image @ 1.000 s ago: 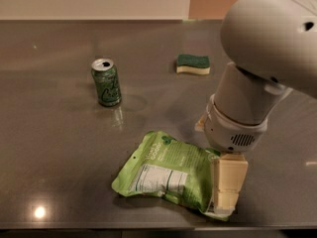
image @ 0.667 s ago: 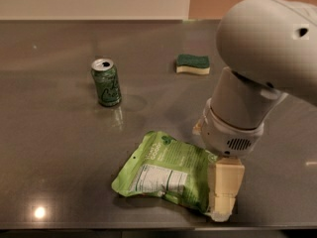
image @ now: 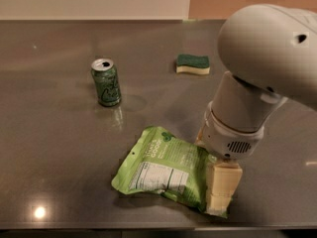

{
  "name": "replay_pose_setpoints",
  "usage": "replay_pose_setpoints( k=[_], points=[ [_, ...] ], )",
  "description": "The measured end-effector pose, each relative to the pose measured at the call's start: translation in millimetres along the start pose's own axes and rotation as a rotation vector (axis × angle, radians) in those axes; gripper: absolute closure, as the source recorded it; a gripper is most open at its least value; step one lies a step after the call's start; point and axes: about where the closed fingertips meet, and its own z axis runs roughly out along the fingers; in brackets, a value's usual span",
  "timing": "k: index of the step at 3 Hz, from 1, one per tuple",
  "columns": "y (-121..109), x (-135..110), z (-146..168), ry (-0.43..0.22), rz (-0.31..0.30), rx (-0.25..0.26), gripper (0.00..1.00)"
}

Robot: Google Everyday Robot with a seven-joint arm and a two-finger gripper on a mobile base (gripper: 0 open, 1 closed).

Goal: Pick green rice chip bag

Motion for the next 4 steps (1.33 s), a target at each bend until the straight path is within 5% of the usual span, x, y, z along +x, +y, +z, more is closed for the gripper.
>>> replay_pose_setpoints(
  k=[2, 3, 4],
  points=[
    [-2, -7, -20, -0.029, -0.016, 0.018, 0.88],
    [-9, -8, -34, -0.050, -0.016, 0.032, 1.00],
    [-23, -11, -61, -0.075, -0.025, 0.063, 1.00]
  ],
)
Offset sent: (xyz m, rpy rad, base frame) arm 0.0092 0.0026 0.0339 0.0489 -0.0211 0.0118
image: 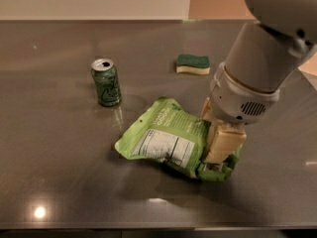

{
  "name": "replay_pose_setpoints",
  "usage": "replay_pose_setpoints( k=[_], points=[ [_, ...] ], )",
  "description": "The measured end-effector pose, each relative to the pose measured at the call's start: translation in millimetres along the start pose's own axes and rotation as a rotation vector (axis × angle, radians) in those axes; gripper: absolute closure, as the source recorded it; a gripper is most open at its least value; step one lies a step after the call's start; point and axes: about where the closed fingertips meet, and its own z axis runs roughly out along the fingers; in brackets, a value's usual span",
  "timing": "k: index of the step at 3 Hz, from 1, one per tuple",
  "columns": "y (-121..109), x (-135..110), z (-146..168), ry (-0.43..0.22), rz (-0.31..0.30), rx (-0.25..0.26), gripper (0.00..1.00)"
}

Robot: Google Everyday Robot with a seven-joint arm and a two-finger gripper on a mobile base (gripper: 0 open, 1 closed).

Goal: Pick green rice chip bag

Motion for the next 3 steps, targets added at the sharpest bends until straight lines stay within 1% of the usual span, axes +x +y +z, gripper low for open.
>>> replay_pose_setpoints(
  k=[1, 2, 3],
  points=[
    [-21, -4, -33, -0.029, -0.021, 0.030, 1.00],
    [-38, -12, -69, -0.051, -0.045, 0.084, 1.00],
    [-48, -20, -98, -0.071, -0.062, 0.138, 1.00]
  ],
)
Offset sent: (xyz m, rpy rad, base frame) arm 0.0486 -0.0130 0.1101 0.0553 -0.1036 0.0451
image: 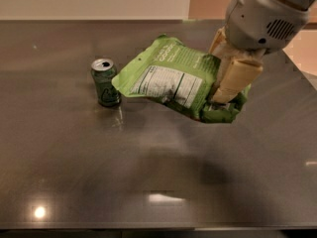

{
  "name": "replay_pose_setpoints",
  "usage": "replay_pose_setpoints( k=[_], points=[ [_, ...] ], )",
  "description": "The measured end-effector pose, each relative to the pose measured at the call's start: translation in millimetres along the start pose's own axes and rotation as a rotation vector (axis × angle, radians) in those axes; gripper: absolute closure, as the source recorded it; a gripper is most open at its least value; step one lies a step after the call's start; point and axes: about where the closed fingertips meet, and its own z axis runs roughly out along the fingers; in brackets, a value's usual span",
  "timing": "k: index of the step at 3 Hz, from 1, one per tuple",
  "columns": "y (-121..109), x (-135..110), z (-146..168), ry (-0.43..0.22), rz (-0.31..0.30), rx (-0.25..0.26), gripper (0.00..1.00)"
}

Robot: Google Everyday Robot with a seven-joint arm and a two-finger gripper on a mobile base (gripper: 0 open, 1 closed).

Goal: Pick green rice chip bag

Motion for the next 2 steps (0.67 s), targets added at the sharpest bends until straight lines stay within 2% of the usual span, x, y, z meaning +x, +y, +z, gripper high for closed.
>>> replay_pose_setpoints(
  k=[1, 2],
  points=[
    [-6.4, -3.7, -16.2, -0.002, -0.010, 0.055, 1.00],
    [-12.3, -8.4, -17.8, -0.015, -0.013, 0.084, 1.00]
  ],
)
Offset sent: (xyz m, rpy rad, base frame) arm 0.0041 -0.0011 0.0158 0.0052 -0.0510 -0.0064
